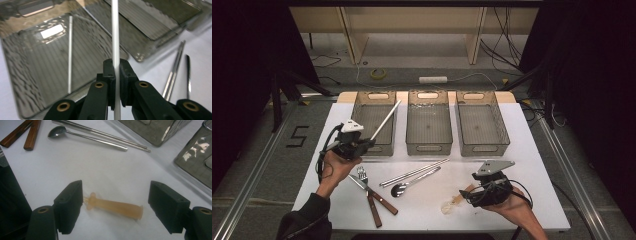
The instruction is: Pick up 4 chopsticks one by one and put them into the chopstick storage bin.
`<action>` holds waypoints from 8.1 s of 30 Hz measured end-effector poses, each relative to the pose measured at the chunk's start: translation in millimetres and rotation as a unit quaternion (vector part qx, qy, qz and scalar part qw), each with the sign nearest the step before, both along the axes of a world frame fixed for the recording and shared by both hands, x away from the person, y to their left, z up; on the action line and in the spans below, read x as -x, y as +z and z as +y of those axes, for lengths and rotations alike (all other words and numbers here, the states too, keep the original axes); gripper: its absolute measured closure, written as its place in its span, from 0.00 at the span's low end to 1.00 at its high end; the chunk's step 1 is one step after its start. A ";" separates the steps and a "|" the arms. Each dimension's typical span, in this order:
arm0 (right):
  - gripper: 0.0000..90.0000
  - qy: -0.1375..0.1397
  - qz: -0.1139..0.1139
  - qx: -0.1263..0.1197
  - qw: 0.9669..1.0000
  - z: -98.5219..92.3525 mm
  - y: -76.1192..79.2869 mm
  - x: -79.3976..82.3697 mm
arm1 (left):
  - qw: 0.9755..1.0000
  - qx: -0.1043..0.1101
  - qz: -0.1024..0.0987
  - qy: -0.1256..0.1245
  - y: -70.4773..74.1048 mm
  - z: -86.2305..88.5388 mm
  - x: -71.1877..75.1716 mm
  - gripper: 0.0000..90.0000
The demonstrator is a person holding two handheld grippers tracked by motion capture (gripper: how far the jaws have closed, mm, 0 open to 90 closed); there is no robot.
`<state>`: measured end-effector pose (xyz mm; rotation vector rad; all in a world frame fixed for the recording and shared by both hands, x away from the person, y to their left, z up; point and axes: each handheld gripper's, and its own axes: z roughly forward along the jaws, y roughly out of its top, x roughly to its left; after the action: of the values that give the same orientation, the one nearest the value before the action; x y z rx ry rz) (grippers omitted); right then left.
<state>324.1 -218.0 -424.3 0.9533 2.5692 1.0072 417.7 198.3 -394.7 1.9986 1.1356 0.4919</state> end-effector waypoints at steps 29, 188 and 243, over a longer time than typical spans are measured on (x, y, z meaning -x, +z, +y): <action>0.31 -0.008 -0.006 -0.029 1.000 2.0 -3.7 12.9 | 0.996 -0.001 0.030 0.080 3.4 9.1 -74.4 0.94; 0.31 0.006 0.003 -0.035 0.999 3.4 -11.8 17.9 | 0.928 -0.215 0.166 -0.256 -68.2 -100.9 -0.7 0.94; 0.31 -0.004 0.004 -0.040 0.999 -0.1 -10.9 16.7 | 0.975 -0.064 0.061 -0.206 39.7 -50.2 -1.1 0.94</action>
<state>307.4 -218.0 -435.2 0.9881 2.5460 1.1127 418.9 148.0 -355.0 2.3267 0.7406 0.2341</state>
